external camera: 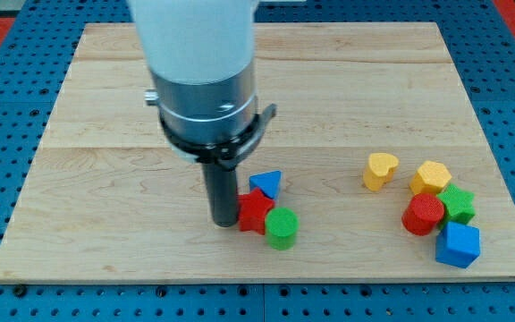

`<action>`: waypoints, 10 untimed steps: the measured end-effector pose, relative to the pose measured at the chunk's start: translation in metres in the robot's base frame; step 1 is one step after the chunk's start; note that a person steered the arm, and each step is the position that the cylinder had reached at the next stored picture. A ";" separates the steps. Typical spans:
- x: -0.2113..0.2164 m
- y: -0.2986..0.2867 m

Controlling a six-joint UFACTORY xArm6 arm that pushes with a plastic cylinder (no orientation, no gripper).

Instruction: Push the red star closer to red circle

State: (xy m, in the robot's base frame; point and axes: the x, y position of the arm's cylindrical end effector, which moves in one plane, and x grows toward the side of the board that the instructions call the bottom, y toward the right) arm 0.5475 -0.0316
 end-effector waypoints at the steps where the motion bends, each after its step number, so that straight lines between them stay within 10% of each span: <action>1: -0.008 0.022; 10: -0.016 0.114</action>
